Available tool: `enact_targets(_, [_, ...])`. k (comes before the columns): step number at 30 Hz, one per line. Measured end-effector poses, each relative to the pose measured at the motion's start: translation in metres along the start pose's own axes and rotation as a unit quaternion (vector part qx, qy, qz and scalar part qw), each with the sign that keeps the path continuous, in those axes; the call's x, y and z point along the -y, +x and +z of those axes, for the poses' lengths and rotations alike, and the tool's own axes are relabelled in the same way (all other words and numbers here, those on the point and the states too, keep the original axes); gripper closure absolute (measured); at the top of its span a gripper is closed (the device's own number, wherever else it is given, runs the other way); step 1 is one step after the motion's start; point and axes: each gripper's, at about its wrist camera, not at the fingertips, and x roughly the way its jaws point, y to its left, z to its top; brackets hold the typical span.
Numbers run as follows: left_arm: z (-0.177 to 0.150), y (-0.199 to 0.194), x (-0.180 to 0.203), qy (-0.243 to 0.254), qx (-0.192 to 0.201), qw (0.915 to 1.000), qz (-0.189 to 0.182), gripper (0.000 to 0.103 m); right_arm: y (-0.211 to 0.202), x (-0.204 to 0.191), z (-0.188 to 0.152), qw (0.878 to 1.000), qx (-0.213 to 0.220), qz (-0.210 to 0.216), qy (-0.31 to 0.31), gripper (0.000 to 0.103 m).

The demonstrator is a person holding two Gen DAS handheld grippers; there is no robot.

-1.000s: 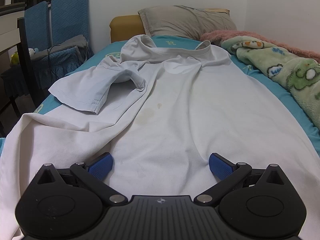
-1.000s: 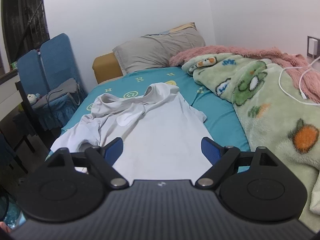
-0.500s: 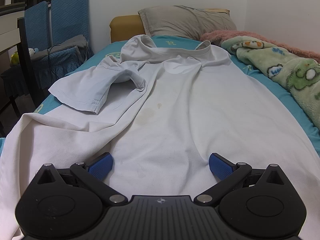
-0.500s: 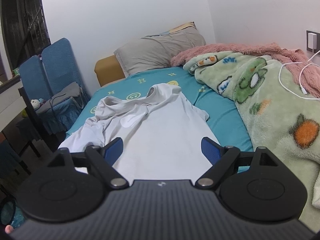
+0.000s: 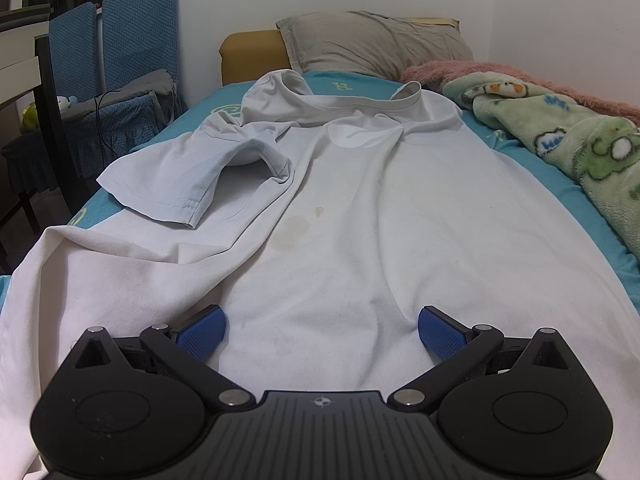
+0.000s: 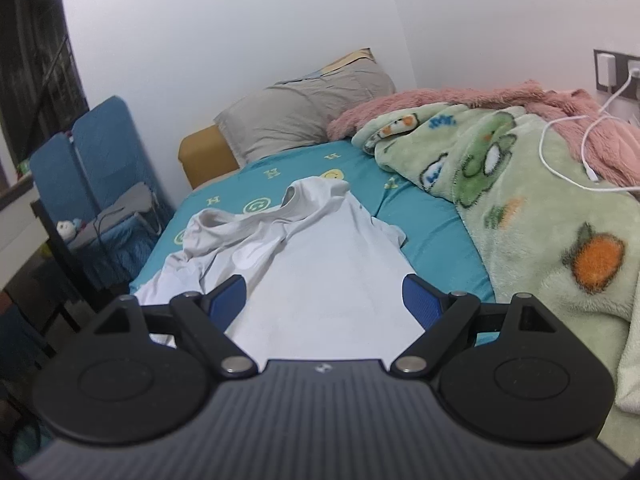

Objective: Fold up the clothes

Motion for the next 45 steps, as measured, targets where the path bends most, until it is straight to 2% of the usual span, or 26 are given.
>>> enact_targets(8, [0.0, 0.0, 0.0, 0.0, 0.0, 1.0, 0.0, 0.0, 0.004, 0.003, -0.003, 1.0, -0.01, 0.01, 0.014, 0.017])
enact_targets(15, [0.001, 0.001, 0.0, -0.001, -0.003, 1.0, -0.002, 0.0, 0.018, -0.005, -0.009, 0.999, -0.024, 0.025, 0.001, 0.017])
enact_targets(20, [0.018, -0.003, -0.014, 0.001, -0.032, 0.9988, -0.036, 0.001, 0.03, -0.005, -0.012, 0.999, -0.032, 0.024, 0.0, 0.017])
enact_targets(24, [0.046, -0.037, -0.037, -0.014, 0.018, 0.9959, -0.088, 0.002, 0.035, -0.003, -0.012, 0.999, -0.03, 0.019, 0.003, 0.017])
enact_targets(27, [0.077, -0.047, -0.071, -0.05, 0.038, 0.9919, -0.11, 0.0, 0.039, -0.002, -0.011, 0.999, -0.028, 0.016, 0.006, 0.017])
enact_targets(29, [0.096, -0.035, -0.104, -0.096, 0.029, 0.9881, -0.117, 0.0, 0.043, -0.002, -0.012, 0.999, -0.031, 0.014, 0.007, 0.017])
enact_targets(32, [0.114, 0.006, -0.165, -0.187, 0.004, 0.9795, -0.075, 0.001, 0.054, -0.003, -0.014, 0.999, -0.039, 0.012, 0.008, 0.017])
enact_targets(34, [0.118, 0.043, -0.209, -0.264, -0.026, 0.9621, -0.062, 0.005, 0.063, -0.005, -0.017, 0.999, -0.047, 0.009, 0.004, 0.017])
enact_targets(35, [0.116, 0.06, -0.229, -0.304, -0.039, 0.9501, -0.056, 0.006, 0.068, -0.006, -0.018, 0.999, -0.05, 0.007, 0.001, 0.017])
enact_targets(37, [0.112, 0.09, -0.26, -0.364, -0.061, 0.928, -0.052, 0.013, 0.079, -0.007, -0.022, 0.998, -0.06, 0.004, -0.005, 0.017])
enact_targets(38, [0.11, 0.101, -0.27, -0.379, -0.066, 0.9214, -0.056, 0.016, 0.084, -0.008, -0.024, 0.998, -0.065, 0.004, -0.007, 0.017])
enact_targets(40, [0.11, 0.118, -0.278, -0.388, -0.072, 0.9166, -0.065, 0.022, 0.095, -0.01, -0.028, 0.997, -0.073, 0.003, -0.009, 0.017])
enact_targets(41, [0.111, 0.124, -0.278, -0.383, -0.071, 0.9183, -0.07, 0.026, 0.099, -0.011, -0.03, 0.997, -0.076, 0.003, -0.011, 0.017])
enact_targets(43, [0.116, 0.133, -0.276, -0.372, -0.066, 0.9227, -0.076, 0.047, 0.108, -0.012, -0.034, 0.996, -0.083, 0.002, -0.017, 0.017])
enact_targets(44, [0.118, 0.136, -0.274, -0.366, -0.064, 0.9254, -0.077, 0.054, 0.111, -0.013, -0.037, 0.996, -0.087, 0.001, -0.019, 0.017])
enact_targets(45, [0.122, 0.139, -0.273, -0.355, -0.064, 0.9296, -0.076, 0.07, 0.113, -0.013, -0.039, 0.996, -0.092, 0.0, -0.021, 0.017])
